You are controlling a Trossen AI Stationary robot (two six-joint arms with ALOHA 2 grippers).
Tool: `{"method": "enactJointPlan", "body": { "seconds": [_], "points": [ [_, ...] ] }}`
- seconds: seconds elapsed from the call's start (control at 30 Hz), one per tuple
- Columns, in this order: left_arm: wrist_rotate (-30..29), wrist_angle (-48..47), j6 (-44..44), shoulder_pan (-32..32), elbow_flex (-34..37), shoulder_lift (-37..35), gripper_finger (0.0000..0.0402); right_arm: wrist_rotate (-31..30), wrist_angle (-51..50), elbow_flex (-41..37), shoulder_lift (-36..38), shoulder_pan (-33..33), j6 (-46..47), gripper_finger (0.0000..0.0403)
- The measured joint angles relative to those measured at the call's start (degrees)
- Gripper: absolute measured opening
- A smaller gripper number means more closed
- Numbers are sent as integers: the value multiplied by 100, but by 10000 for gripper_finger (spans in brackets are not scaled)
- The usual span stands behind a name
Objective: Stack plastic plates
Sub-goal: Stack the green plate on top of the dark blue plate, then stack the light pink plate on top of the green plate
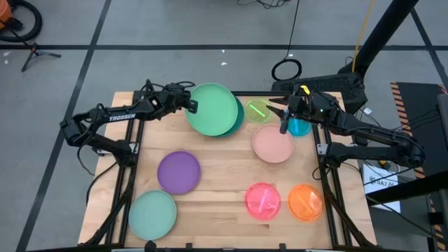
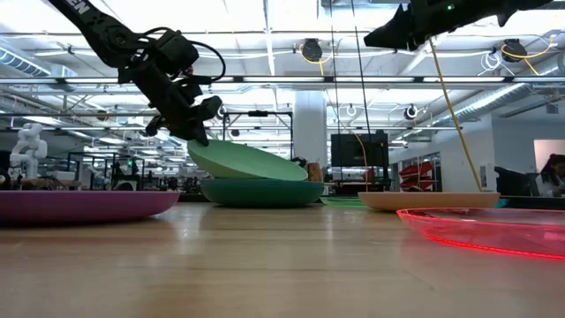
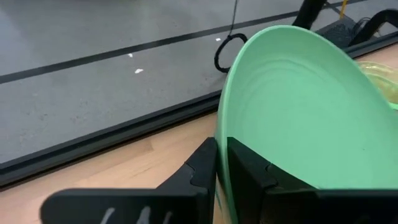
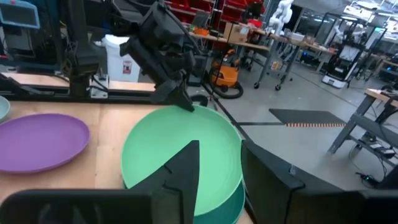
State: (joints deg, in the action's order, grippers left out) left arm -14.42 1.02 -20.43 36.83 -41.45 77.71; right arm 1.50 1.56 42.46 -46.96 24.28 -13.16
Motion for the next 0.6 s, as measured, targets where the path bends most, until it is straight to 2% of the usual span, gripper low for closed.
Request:
{"method": "enactJointPlan", "body": {
  "seconds": [0.13, 0.33, 0.6],
  "points": [
    [231, -5, 38, -1, 0, -2, 72, 0, 3, 0, 0, -1, -2, 114],
    [232, 28, 92, -1, 0, -2, 125, 1, -5, 0, 0, 0, 16, 114],
    [206, 20, 610, -1, 0, -127, 143, 4, -117, 0, 0, 0, 687, 114]
  ]
}}
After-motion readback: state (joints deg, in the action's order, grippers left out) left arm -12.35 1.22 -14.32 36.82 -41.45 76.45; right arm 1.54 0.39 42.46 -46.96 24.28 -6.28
